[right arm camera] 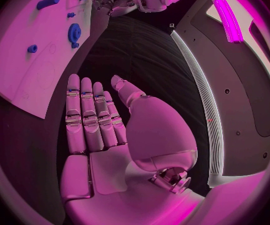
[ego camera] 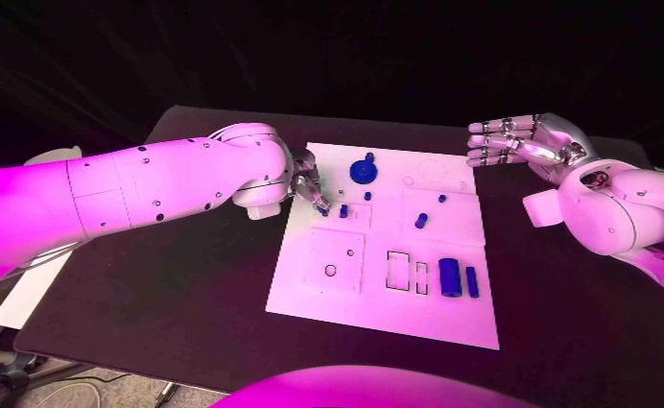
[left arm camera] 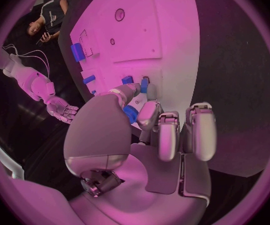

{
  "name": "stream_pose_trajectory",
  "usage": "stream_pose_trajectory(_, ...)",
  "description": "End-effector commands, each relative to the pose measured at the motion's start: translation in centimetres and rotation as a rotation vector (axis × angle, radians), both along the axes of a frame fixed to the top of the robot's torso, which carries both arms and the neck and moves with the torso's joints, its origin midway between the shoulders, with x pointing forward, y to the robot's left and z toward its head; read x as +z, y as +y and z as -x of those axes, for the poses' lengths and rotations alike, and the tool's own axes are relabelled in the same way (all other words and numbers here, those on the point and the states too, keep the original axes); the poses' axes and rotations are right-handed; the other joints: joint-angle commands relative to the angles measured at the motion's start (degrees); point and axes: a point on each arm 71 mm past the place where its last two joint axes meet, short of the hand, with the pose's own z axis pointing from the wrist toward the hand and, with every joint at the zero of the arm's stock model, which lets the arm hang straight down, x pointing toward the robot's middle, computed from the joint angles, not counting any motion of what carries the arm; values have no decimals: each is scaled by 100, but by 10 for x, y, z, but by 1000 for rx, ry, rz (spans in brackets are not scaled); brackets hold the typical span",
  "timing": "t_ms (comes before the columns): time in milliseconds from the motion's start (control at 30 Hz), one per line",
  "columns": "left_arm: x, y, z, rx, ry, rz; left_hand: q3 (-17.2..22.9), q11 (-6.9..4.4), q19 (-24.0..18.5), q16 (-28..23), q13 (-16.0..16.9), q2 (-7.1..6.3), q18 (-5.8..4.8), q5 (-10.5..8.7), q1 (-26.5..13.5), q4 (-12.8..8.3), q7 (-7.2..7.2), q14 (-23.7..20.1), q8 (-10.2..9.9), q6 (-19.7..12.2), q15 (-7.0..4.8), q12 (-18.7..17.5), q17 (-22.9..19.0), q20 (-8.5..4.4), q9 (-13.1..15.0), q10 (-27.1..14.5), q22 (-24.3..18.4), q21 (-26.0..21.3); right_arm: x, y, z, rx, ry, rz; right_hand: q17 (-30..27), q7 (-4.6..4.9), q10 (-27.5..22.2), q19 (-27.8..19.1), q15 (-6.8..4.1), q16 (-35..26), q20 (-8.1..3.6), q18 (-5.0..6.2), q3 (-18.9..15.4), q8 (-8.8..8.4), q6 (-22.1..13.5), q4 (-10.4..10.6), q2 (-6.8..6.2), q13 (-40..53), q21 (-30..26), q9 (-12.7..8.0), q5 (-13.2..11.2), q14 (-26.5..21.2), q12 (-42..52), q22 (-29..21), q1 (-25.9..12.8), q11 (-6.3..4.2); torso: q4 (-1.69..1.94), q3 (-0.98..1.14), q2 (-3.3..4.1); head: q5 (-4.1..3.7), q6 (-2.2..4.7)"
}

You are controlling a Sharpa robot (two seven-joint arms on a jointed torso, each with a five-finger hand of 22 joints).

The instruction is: Assemble the parts on the task board

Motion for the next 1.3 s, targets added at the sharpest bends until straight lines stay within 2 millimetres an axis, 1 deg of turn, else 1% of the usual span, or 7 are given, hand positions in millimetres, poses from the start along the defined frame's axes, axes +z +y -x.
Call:
stream_pose_trajectory(33,0,1,0,39,-34,4,823,-7,347,18,5,16,-70,39,-22,-792,-71,592,20,86,-20,29,1508,-26,5,53,915,34,0,2,0,19,-4,-4,-5,20,-24,41,13,-11,3,34,29,-22,-7,9,-26,-4,-30,-4,39,-10,-17,-5,-46,-3,-8,-5,6,14,7)
stream_pose_trajectory(233,-3,-1,1,34,-33,-2,823,-7,347,18,5,16,-70,39,-22,-792,-71,592,20,86,-20,29,1508,-26,5,53,915,34,0,2,1,20,-3,-4,-5,20,-24,41,13,-11,3,34,29,-22,-7,9,-26,-4,-30,-4,39,-10,-17,-5,-46,-3,-19,-5,7,25,2)
stream_pose_trajectory(433,-6,-3,2,21,-17,-9,823,-7,347,18,5,16,-70,39,-22,-792,-71,592,20,86,-20,29,1508,-26,5,53,915,34,-1,2,1,21,-2,-4,-5,20,-24,41,13,-11,3,34,29,-22,-7,9,-26,-4,-30,-4,39,-10,-17,-5,-46,-3,-17,-2,8,15,-25)
stream_pose_trajectory(667,-9,-3,3,7,2,-22,831,-9,350,18,-2,11,-72,45,-25,-799,-73,592,20,91,-22,24,1508,-28,5,53,921,38,-1,2,1,21,-1,-4,-5,20,-24,41,13,-11,3,34,29,-22,-7,9,-26,-4,-30,-4,39,-10,-17,-5,-46,-3,-12,3,3,15,-33)
stream_pose_trajectory(833,-9,-2,3,1,4,-32,840,-12,353,18,-6,1,-73,55,-28,-810,-75,592,19,96,-24,20,1508,-29,6,55,927,42,-1,2,1,21,-1,-4,-11,20,-24,44,14,-11,4,34,33,-22,-6,13,-23,-4,-36,-4,39,-9,-17,-10,-52,-2,-18,0,3,18,-40)
stream_pose_trajectory(1167,-9,-1,4,-8,4,-49,856,-15,355,18,-11,-8,-74,76,-34,-823,-77,592,17,106,-27,14,1508,-32,6,59,932,45,-1,2,1,21,0,-4,-11,20,-24,44,14,-11,4,34,33,-22,-6,13,-23,-4,-36,-4,39,-9,-17,-10,-52,-2,-13,-4,5,12,-49)
stream_pose_trajectory(1300,-10,-1,4,-13,8,-53,856,-15,355,18,-11,-8,-74,76,-34,-823,-77,592,17,106,-27,14,1508,-32,6,59,932,45,-1,2,1,22,0,-5,-11,20,-24,44,14,-11,4,34,33,-22,-6,13,-23,-4,-36,-4,39,-9,-17,-10,-52,-2,-17,1,4,17,-52)
